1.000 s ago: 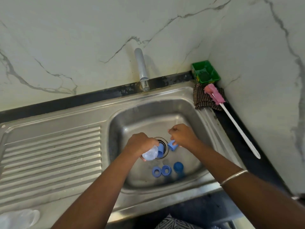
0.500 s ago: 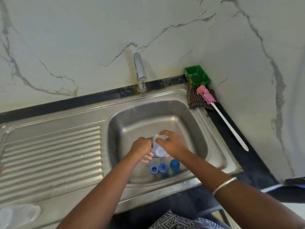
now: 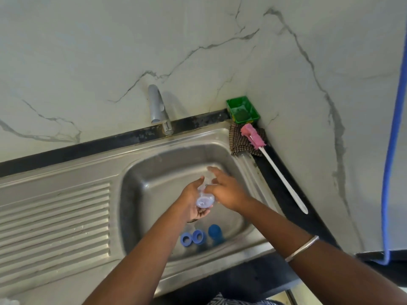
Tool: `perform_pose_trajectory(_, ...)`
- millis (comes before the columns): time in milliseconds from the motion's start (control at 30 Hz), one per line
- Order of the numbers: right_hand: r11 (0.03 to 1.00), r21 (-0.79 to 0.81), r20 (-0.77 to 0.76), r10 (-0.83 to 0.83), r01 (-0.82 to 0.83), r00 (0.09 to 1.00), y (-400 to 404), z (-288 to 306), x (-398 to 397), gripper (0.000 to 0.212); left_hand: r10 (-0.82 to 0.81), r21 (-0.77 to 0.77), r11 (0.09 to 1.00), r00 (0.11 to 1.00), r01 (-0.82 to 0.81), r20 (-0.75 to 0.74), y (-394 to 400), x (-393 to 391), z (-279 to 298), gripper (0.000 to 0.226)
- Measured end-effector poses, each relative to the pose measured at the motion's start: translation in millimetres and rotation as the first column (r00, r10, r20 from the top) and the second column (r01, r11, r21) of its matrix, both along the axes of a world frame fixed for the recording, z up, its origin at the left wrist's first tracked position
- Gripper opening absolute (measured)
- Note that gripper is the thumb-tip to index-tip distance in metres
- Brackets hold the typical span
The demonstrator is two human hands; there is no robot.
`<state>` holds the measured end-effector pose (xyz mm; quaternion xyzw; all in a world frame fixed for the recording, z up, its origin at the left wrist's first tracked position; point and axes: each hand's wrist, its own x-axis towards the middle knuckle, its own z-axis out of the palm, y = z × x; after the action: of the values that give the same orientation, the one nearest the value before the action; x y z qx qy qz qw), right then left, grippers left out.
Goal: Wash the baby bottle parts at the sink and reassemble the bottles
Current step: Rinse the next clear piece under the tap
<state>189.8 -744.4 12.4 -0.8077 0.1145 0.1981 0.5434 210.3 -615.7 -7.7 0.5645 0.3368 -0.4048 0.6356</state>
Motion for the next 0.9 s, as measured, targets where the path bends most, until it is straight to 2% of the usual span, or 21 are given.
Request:
perform_pose_trajectory(33, 0.999, -0.024, 0.039, -0.040, 0.041, 0.998, -11.0, 3.7, 6.1, 0.059, 0.019, 0.026, 0.999, 0.999, -0.019, 0.030, -5.3, 1.3, -0.7, 0.052)
perform_pose_trajectory(100, 0.964, -0.248, 0.200, -0.041, 0.091, 0.979, -37.5, 9.3, 22.3, 0.044, 0.025, 0.069, 0.997, 0.995, -0.032, 0.099, -15.2, 2.5, -1.8, 0.047)
perform_pose_trajectory(133, 0.922, -0.365, 0.285, -0.023, 0.131, 0.958, -50.7, 10.9, 29.6, 0.038, 0.032, 0.072, 0.997, 0.990, -0.042, 0.137, -19.3, 2.1, -2.0, 0.045)
perform_pose_trajectory(200, 0.841, -0.478, 0.422, -0.032, 0.253, 0.906, -76.3, 12.1, 44.6, 0.037, 0.063, 0.043, 0.997, 0.981, -0.072, 0.185, -26.1, 0.9, -2.0, 0.039)
perform_pose_trajectory(267, 0.723, -0.591, 0.467, -0.055, 0.358, 0.882, -96.4, 9.8, 57.9, 0.040, 0.091, -0.004, 0.996, 0.972, -0.092, 0.215, -30.5, -1.4, -1.6, 0.035)
perform_pose_trajectory(333, 0.623, -0.686, 0.417, -0.086, 0.376, 0.905, -108.1, 5.0, 68.1, 0.038, 0.126, -0.023, 0.992, 0.963, -0.124, 0.238, -32.4, -4.7, -1.5, 0.032)
perform_pose_trajectory(367, 0.613, -0.699, 0.382, -0.116, 0.369, 0.917, -111.6, 2.3, 72.3, 0.038, 0.133, -0.020, 0.991, 0.961, -0.133, 0.242, -32.7, -6.4, -1.4, 0.031)
perform_pose_trajectory(467, 0.663, -0.672, 0.312, -0.151, 0.330, 0.938, -119.6, -7.5, 80.2, 0.035, 0.138, -0.007, 0.990, 0.962, -0.140, 0.236, -32.4, -10.7, 2.0, 0.032)
perform_pose_trajectory(633, 0.731, -0.570, 0.410, -0.143, 0.375, 0.901, -126.9, -16.3, 78.1, 0.025, 0.205, -0.020, 0.978, 0.953, -0.206, 0.223, -27.1, -17.0, 7.9, 0.030)
perform_pose_trajectory(767, 0.726, -0.594, 0.428, -0.078, 0.346, 0.900, -116.7, -12.9, 74.6, 0.055, 0.360, -0.189, 0.923, 0.927, -0.336, 0.109, -15.9, -19.4, 14.7, 0.036)
perform_pose_trajectory(833, 0.726, -0.597, 0.440, -0.060, 0.342, 0.896, -108.2, -11.4, 71.0, 0.070, 0.408, -0.229, 0.898, 0.906, -0.376, 0.115, -10.3, -18.6, 17.0, 0.045)
perform_pose_trajectory(900, 0.747, -0.568, 0.459, -0.062, 0.347, 0.886, -98.0, -9.3, 65.5, 0.075, 0.415, -0.256, 0.892, 0.900, -0.373, 0.134, -5.0, -17.2, 19.8, 0.044)
